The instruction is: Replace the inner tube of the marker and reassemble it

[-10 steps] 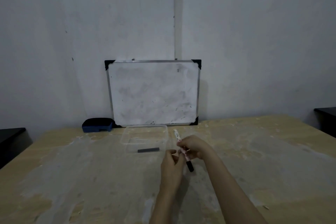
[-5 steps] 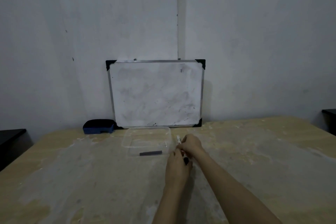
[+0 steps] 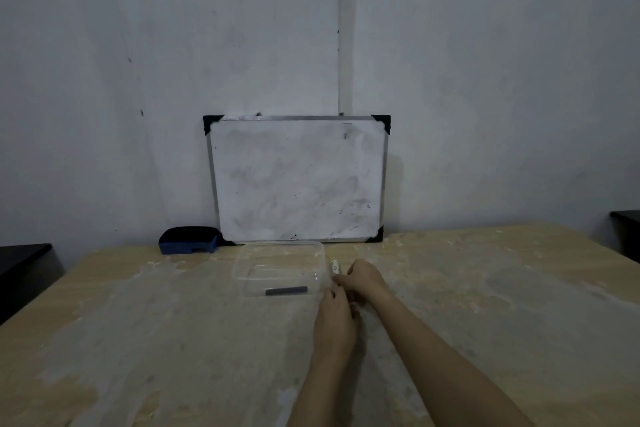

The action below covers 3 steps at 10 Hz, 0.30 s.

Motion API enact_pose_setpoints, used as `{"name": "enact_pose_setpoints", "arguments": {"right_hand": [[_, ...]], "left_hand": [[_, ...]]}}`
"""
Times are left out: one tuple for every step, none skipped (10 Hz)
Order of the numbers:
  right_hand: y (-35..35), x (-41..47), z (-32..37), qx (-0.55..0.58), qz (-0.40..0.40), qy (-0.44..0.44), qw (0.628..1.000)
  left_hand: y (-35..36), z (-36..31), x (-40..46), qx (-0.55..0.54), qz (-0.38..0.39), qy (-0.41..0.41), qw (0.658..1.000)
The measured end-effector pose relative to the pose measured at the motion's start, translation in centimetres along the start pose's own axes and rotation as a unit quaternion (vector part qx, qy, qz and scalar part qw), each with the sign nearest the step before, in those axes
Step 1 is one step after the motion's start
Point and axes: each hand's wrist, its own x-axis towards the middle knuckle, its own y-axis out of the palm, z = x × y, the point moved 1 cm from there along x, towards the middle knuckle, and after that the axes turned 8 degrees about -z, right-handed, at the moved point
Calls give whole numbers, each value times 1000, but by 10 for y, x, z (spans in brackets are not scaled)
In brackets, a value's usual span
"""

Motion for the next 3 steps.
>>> {"name": "enact_pose_setpoints", "arguments": {"right_hand": [[-5,-2,-4,-4,-10,-9,1000],[-13,-8,-5,-7,-6,0,1000],[-25,-16,-6,11,-1,3,1000]], "left_hand": [[-2,-1,-3,8,3,11,1000],[-5,-4,-10,7,1,24,1000],[-5,-6,-18,7,-23,35,999]]}}
